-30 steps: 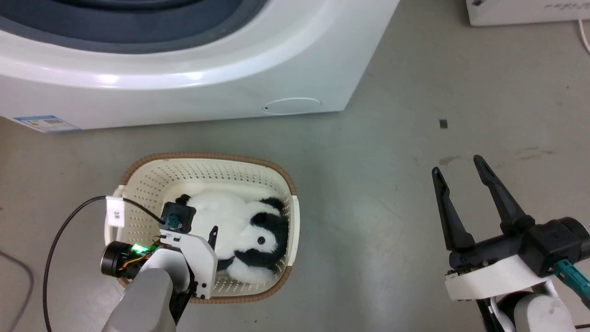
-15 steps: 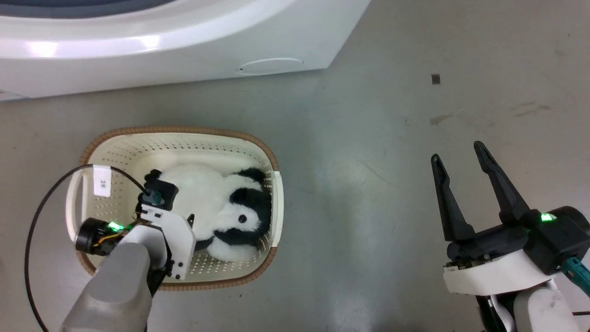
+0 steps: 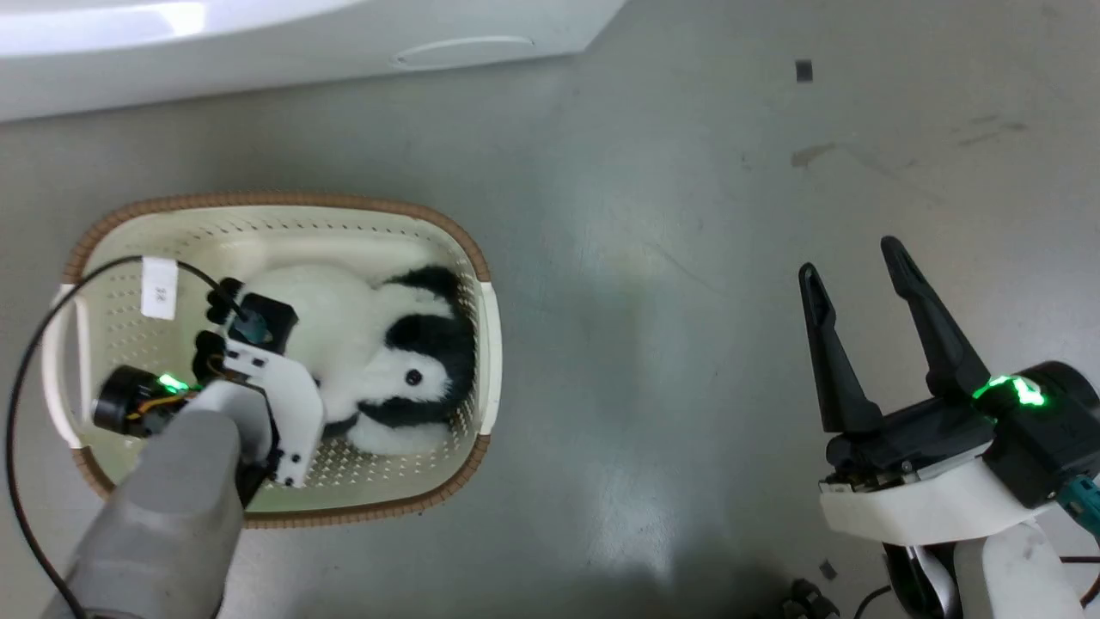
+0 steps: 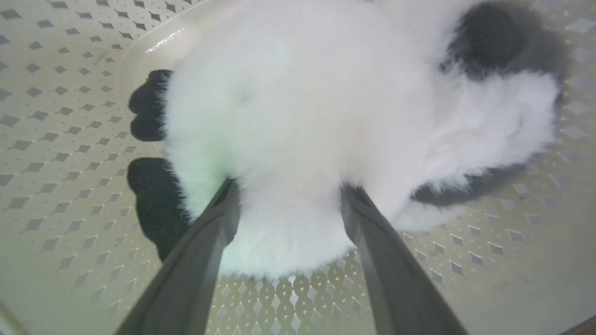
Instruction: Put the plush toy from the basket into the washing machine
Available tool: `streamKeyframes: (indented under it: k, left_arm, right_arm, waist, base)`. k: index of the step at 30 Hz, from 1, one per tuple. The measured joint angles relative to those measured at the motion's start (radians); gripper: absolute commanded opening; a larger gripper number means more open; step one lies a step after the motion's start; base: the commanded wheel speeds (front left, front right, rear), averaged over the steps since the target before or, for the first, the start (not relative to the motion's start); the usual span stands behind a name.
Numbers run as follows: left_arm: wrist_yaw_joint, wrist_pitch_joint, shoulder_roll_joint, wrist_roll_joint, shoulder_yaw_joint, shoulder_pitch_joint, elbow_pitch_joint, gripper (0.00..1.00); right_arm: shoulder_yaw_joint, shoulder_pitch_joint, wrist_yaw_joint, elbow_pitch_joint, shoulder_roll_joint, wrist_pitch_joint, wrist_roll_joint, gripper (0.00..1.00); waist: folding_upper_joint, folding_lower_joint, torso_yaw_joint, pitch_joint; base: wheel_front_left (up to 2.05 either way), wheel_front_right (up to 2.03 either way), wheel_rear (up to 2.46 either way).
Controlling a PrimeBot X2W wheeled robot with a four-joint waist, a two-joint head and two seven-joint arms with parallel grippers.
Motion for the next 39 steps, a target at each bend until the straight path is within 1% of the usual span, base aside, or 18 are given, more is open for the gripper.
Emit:
streamKeyframes:
  k: [11,12,13,14,19,25,31,39]
  left_arm:
    - [-0.014,-0.020,0.035,-0.042,-0.062,-0.110,0.109,1.00]
    - [-0.018,-0.018,0.036,-0.048,-0.066,-0.118,0.118,0.93]
    - [-0.019,-0.018,0.036,-0.052,-0.070,-0.120,0.122,0.09]
    - [-0.019,-0.018,0.033,-0.058,-0.075,-0.120,0.124,0.00]
    - [-0.019,-0.024,0.024,-0.093,-0.091,-0.113,0.126,0.00]
    - [-0.019,-0.071,0.013,-0.135,-0.103,-0.072,0.120,0.00]
    - [-0.019,-0.128,0.000,-0.179,-0.108,-0.027,0.114,0.00]
    - [-0.019,-0.237,-0.025,-0.230,-0.123,0.041,0.097,0.00]
  right_arm:
    - [0.016,-0.023,0.000,-0.014,0.000,-0.021,0.029,1.00]
    - [0.016,-0.026,0.000,-0.014,0.000,-0.023,0.032,1.00]
    - [0.016,-0.029,0.000,-0.013,0.000,-0.025,0.033,1.00]
    - [0.016,-0.030,0.000,-0.013,0.000,-0.025,0.033,1.00]
    - [0.014,-0.031,0.000,-0.002,0.000,-0.025,0.033,1.00]
    - [0.003,-0.031,0.000,0.013,0.000,-0.025,0.033,1.00]
    - [-0.011,-0.029,0.000,0.031,0.000,-0.025,0.025,1.00]
    - [-0.031,-0.009,0.000,0.048,0.000,-0.025,-0.006,1.00]
  waist:
    - [0.0000,0.0000,-0.032,0.096]
    - [0.0000,0.0000,-0.034,0.103]
    - [0.0000,0.0000,-0.036,0.106]
    - [0.0000,0.0000,-0.036,0.104]
    - [0.0000,0.0000,-0.033,0.083]
    - [0.0000,0.0000,-0.025,0.035]
    - [0.0000,0.0000,-0.010,-0.036]
    - [0.0000,0.0000,0.020,-0.154]
  base:
    - [0.00,0.00,0.00]
    - [0.00,0.00,0.00]
    - [0.00,0.00,0.00]
    - [0.00,0.00,0.00]
    - [0.00,0.00,0.00]
    - [0.00,0.00,0.00]
    - [0.00,0.00,0.00]
    - [0.00,0.00,0.00]
